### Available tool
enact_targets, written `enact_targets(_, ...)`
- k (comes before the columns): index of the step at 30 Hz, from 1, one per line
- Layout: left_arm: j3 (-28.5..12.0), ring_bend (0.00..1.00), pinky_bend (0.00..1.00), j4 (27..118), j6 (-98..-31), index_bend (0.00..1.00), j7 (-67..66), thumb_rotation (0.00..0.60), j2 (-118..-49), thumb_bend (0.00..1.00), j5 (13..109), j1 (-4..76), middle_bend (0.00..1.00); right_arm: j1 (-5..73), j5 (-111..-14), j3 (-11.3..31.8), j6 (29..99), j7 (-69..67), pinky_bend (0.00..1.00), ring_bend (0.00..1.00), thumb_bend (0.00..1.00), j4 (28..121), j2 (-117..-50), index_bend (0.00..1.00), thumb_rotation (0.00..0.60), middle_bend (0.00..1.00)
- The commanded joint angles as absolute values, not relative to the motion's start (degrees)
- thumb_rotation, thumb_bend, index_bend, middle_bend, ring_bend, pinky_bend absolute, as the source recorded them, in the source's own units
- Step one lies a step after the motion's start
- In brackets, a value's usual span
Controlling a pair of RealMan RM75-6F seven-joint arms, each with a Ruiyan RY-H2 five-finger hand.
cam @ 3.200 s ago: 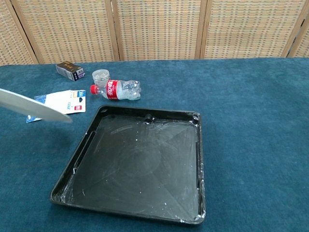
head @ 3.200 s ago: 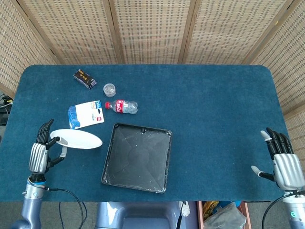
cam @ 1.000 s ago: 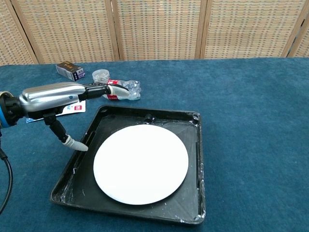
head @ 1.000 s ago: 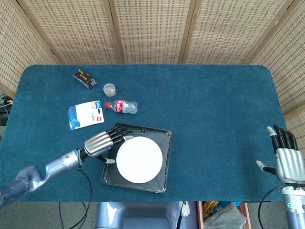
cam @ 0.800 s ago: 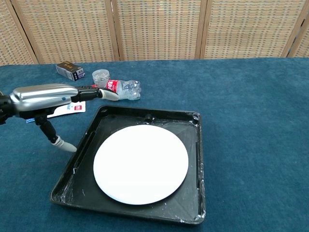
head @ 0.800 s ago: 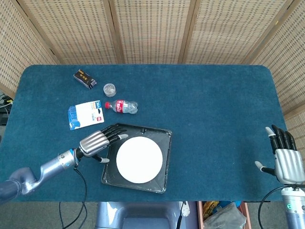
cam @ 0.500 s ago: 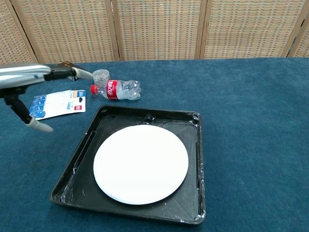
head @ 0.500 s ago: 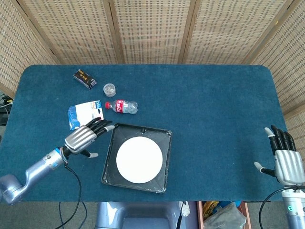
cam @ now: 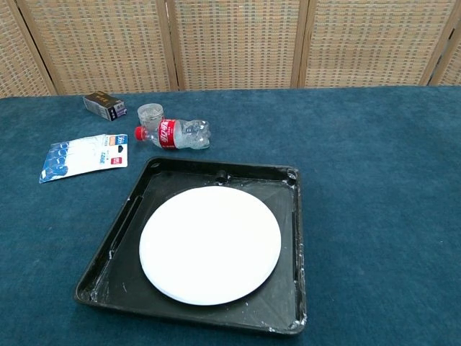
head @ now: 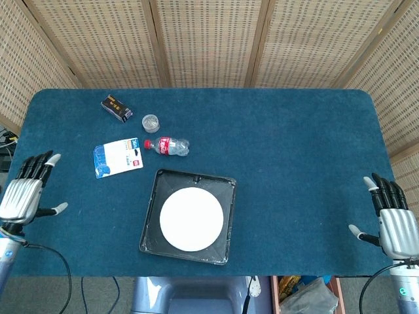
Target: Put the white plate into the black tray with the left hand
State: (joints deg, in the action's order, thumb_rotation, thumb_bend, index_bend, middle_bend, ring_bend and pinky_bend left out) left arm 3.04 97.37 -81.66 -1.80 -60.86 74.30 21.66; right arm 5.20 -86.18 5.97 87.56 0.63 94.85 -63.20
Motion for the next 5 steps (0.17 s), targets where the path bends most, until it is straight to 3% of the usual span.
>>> enact_targets(1,3.8,0.00,0.00,98.1,-84.1,0.00,-0.6,0.600,-60.4,0.00,75.3,18.2,0.00,5.1,-86.3,5.9,87.7,0.1,0.00,0.00,0.00,94.6,-63.0,0.00,0.600,0.00)
enact_targets(5,3.6,0.00,0.00,97.6,-84.2,0.00,-1.1,0.600,-60.4,0.00,76.7,16.9,0.00,5.0,-86.2,5.9,87.7,-0.4,0.00,0.00,0.00,94.2,-63.0,0.00,0.600,0.00)
